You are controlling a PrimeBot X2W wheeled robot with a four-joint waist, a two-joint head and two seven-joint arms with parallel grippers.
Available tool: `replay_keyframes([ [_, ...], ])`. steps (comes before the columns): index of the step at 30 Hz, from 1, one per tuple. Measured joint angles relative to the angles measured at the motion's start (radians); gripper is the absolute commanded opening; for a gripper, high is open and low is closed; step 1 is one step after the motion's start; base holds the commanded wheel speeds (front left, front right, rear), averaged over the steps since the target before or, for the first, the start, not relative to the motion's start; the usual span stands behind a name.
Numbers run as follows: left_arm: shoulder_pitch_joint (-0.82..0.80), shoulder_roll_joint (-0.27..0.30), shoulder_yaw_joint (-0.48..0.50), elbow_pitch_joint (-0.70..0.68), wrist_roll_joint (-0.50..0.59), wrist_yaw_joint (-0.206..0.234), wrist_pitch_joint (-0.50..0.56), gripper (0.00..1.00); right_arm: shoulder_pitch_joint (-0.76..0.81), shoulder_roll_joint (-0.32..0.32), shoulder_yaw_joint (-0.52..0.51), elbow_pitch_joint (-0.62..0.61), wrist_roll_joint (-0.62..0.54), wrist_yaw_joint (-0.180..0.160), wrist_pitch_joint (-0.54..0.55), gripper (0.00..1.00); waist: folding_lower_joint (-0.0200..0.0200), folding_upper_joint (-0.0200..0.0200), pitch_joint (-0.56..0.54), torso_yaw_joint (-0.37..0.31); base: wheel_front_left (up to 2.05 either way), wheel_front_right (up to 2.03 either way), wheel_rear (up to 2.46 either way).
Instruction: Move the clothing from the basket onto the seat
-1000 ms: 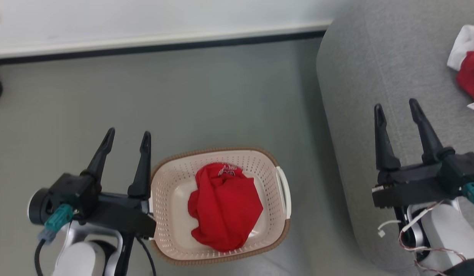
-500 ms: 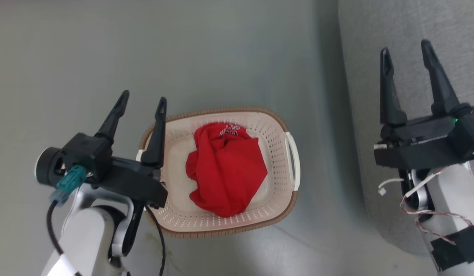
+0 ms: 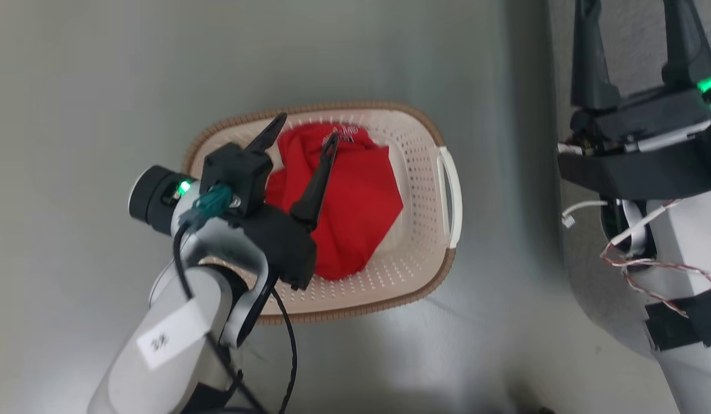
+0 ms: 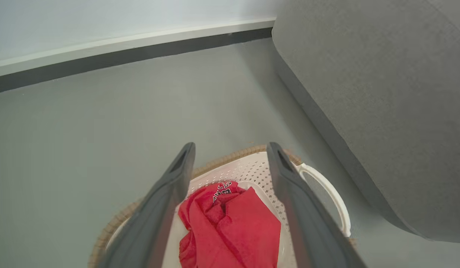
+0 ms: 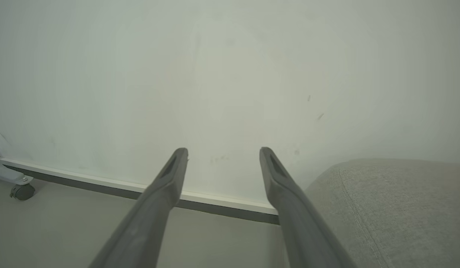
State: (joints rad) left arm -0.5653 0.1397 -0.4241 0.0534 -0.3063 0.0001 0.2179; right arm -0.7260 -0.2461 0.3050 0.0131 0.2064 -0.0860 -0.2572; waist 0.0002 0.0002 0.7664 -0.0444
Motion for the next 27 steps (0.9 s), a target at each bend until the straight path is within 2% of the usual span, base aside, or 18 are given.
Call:
replay_keyframes([
  [6, -0.048, 0.001, -0.023, 0.017, 0.009, -0.009, 0.087, 1.00, -0.057, 0.020, 0.006, -0.016, -0.006, 0.004, 0.000, 1.00, -0.0001, -0.0001, 0.083, -0.019, 0.00, 0.00, 0.00],
  [14, -0.052, -0.001, -0.033, 0.107, 0.009, -0.007, 0.170, 1.00, -0.084, 0.055, 0.014, 0.010, -0.006, 0.009, -0.001, 1.00, -0.0002, -0.0001, 0.154, -0.071, 0.00, 0.00, 0.00],
  [27, -0.112, -0.004, 0.014, 0.229, 0.004, 0.037, 0.239, 1.00, -0.086, 0.071, 0.023, 0.019, -0.025, 0.017, -0.001, 1.00, -0.0003, -0.0001, 0.192, -0.134, 0.00, 0.00, 0.00],
])
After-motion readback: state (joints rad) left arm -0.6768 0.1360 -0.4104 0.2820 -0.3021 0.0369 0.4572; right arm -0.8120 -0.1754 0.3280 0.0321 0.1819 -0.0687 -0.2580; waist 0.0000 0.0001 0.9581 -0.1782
